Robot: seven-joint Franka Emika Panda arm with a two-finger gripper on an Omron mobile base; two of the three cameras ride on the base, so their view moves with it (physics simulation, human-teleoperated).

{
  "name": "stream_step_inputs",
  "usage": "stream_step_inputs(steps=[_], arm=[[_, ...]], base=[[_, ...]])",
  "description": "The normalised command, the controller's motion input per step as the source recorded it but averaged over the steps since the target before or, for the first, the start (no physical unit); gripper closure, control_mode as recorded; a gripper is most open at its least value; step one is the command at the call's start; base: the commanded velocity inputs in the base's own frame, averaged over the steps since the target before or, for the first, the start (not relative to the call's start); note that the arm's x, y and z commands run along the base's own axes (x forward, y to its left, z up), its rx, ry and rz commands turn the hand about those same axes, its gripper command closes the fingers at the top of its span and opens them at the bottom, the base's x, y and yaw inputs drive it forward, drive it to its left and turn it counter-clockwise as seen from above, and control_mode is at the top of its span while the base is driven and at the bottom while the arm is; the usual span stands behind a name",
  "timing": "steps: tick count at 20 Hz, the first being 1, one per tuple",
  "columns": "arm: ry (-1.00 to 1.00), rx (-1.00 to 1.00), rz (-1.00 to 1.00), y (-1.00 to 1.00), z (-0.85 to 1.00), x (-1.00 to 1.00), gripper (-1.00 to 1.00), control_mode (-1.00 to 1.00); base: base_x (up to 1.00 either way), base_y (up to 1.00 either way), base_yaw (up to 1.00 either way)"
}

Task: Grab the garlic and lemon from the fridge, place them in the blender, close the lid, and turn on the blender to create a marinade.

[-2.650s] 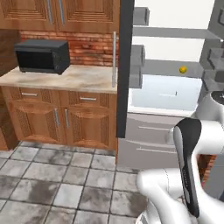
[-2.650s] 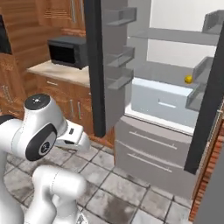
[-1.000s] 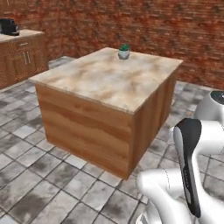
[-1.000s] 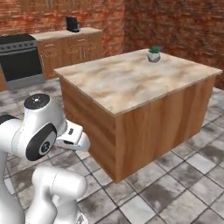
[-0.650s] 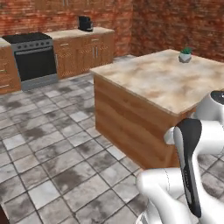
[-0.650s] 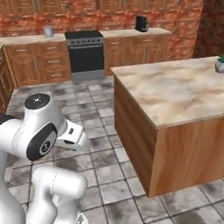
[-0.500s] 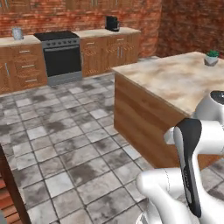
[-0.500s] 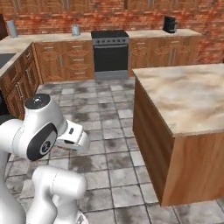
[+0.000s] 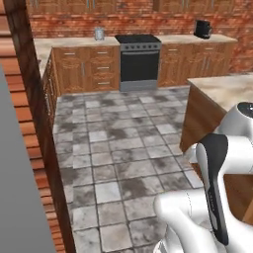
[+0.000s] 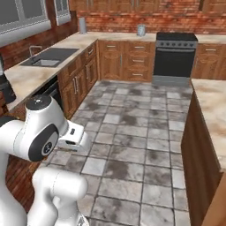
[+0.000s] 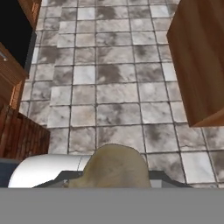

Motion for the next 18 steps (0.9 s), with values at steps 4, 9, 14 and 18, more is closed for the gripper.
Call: stream_step_inputs(steps=[4, 9, 14, 18], arm=[[0.00, 0.00, 0.00, 0.00, 0.00, 0.00, 1.00, 1.00], [0.00, 0.00, 0.00, 0.00, 0.00, 0.00, 1.00, 1.00], [0.00, 0.00, 0.00, 0.00, 0.00, 0.00, 1.00, 1.00], [0.00, 0.00, 0.00, 0.00, 0.00, 0.00, 1.00, 1.00]], base=[[0.35, -0.02, 0.31], [0.25, -0.16, 0.15], [0.63, -0.22, 0.00], [0.97, -0.23, 0.00]])
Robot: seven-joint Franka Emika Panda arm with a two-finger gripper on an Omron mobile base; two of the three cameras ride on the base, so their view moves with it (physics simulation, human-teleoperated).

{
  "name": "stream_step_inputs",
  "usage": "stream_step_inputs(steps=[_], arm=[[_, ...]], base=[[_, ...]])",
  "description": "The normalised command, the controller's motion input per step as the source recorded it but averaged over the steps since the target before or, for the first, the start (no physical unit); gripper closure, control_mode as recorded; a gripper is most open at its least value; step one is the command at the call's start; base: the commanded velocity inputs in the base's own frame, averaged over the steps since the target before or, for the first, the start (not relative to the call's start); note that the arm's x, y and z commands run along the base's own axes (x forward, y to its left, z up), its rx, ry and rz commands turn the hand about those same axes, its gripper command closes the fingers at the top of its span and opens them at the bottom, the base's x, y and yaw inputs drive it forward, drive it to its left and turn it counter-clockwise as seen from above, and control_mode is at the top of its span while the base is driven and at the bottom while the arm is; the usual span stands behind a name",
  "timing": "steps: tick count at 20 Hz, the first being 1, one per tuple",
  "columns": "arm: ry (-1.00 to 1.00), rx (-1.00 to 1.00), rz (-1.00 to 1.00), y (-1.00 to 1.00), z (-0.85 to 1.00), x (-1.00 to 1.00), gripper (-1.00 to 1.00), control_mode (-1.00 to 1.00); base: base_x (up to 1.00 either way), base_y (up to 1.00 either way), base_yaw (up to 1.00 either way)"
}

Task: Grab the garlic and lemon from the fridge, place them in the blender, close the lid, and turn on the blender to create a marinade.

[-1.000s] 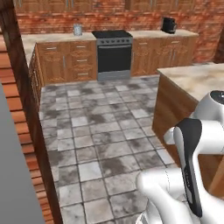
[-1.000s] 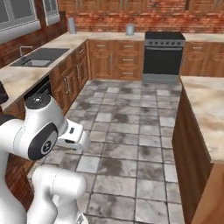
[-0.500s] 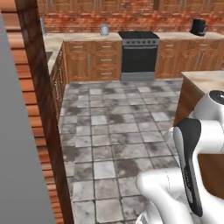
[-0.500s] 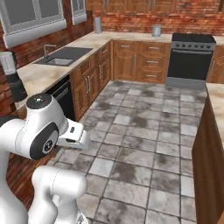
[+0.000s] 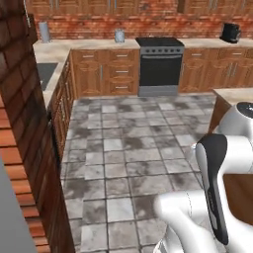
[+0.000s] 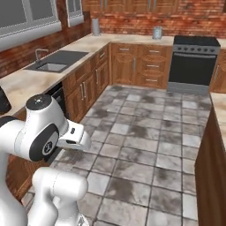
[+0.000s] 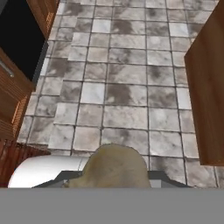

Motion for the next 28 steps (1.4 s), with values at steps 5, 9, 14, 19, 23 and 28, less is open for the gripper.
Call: stream_step_inputs(steps=[5, 9, 14, 19, 23, 28], arm=[[0.00, 0.00, 0.00, 0.00, 0.00, 0.00, 1.00, 1.00], [0.00, 0.00, 0.00, 0.00, 0.00, 0.00, 1.00, 1.00], [0.00, 0.00, 0.00, 0.00, 0.00, 0.00, 1.00, 1.00], [0.00, 0.00, 0.00, 0.00, 0.00, 0.00, 1.00, 1.00], [0.00, 0.00, 0.00, 0.00, 0.00, 0.00, 1.00, 1.00], [0.00, 0.00, 0.00, 0.00, 0.00, 0.00, 1.00, 1.00]], base=[[0.93, -0.29, 0.00], [0.83, -0.29, -0.01], [0.61, -0.28, -0.22], [0.41, -0.16, -0.57], [0.40, -0.04, -0.61], [0.28, 0.37, -0.33]])
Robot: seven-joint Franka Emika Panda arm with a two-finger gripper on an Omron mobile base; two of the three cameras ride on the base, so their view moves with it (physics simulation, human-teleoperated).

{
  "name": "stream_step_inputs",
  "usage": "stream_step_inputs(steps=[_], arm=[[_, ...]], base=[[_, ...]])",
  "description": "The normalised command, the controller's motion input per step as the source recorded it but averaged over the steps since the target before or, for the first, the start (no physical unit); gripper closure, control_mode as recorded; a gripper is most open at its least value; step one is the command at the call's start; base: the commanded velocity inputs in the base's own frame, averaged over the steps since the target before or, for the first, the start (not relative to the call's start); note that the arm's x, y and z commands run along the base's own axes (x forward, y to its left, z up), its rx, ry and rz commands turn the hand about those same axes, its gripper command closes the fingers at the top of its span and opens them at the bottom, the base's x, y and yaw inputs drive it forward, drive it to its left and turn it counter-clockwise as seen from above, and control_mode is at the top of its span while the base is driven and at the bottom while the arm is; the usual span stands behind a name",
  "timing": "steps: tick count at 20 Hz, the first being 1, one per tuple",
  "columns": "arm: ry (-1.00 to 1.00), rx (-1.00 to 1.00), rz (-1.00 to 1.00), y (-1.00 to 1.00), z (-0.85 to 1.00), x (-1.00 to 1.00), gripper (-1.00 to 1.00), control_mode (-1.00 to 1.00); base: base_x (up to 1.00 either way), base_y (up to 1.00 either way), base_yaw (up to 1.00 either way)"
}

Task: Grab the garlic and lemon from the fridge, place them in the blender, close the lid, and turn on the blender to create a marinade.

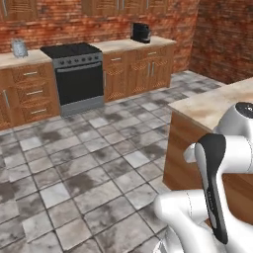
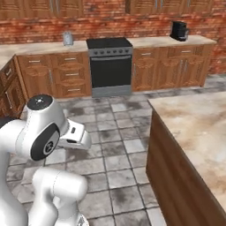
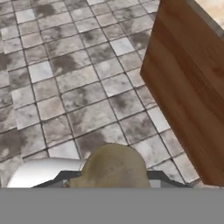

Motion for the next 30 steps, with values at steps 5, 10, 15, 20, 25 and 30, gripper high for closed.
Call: stream_step_inputs(steps=[5, 10, 15, 20, 25, 30], arm=[[0.00, 0.00, 0.00, 0.00, 0.00, 0.00, 1.00, 1.00], [0.00, 0.00, 0.00, 0.00, 0.00, 0.00, 1.00, 1.00], [0.00, 0.00, 0.00, 0.00, 0.00, 0.00, 1.00, 1.00], [0.00, 0.00, 0.00, 0.00, 0.00, 0.00, 1.00, 1.00], [0.00, 0.00, 0.00, 0.00, 0.00, 0.00, 1.00, 1.00], [0.00, 0.00, 0.00, 0.00, 0.00, 0.00, 1.00, 1.00]], base=[[0.33, 0.00, -0.52], [0.18, 0.00, -0.76], [0.32, 0.38, -0.53], [0.18, 0.44, 0.70], [0.01, 0.20, 0.84], [0.14, 0.12, 0.82]])
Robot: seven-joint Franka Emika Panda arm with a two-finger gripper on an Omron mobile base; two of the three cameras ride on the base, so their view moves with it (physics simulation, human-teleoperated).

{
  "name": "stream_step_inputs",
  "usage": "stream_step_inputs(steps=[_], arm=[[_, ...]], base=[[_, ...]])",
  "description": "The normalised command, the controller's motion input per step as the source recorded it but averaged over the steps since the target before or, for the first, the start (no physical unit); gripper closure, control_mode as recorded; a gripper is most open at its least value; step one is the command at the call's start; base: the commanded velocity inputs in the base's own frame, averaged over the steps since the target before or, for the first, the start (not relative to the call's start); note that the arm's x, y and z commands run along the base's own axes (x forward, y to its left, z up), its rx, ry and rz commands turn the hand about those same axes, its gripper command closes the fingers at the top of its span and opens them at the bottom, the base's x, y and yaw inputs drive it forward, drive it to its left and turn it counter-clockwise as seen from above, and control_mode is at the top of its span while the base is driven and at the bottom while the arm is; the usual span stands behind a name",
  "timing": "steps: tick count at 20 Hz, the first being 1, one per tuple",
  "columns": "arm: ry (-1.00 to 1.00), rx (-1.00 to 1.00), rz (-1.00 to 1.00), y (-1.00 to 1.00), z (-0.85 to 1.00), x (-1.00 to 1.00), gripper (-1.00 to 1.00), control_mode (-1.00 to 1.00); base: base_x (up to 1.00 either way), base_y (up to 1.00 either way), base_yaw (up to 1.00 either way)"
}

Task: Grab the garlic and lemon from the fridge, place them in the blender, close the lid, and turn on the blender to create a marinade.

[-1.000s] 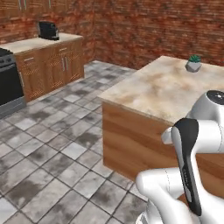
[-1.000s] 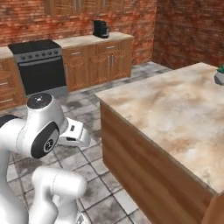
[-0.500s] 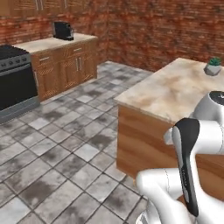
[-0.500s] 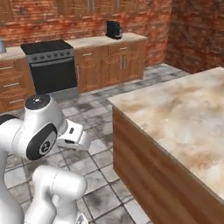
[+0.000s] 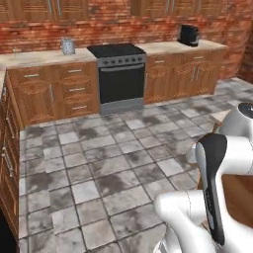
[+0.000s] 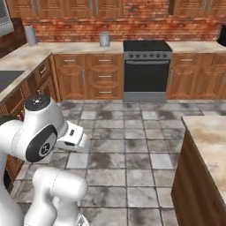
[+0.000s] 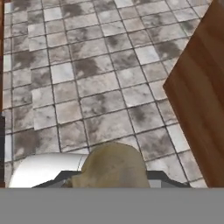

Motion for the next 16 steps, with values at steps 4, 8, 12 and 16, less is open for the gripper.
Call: stream_step_inputs(steps=[4, 8, 12, 16], arm=[[0.00, 0.00, 0.00, 0.00, 0.00, 0.00, 1.00, 1.00], [0.00, 0.00, 0.00, 0.00, 0.00, 0.00, 1.00, 1.00], [0.00, 0.00, 0.00, 0.00, 0.00, 0.00, 1.00, 1.00], [0.00, 0.00, 0.00, 0.00, 0.00, 0.00, 1.00, 1.00]], base=[[0.31, 0.02, 0.81], [0.49, 0.00, 0.78], [0.60, 0.00, 0.76], [0.62, 0.00, 0.77]])
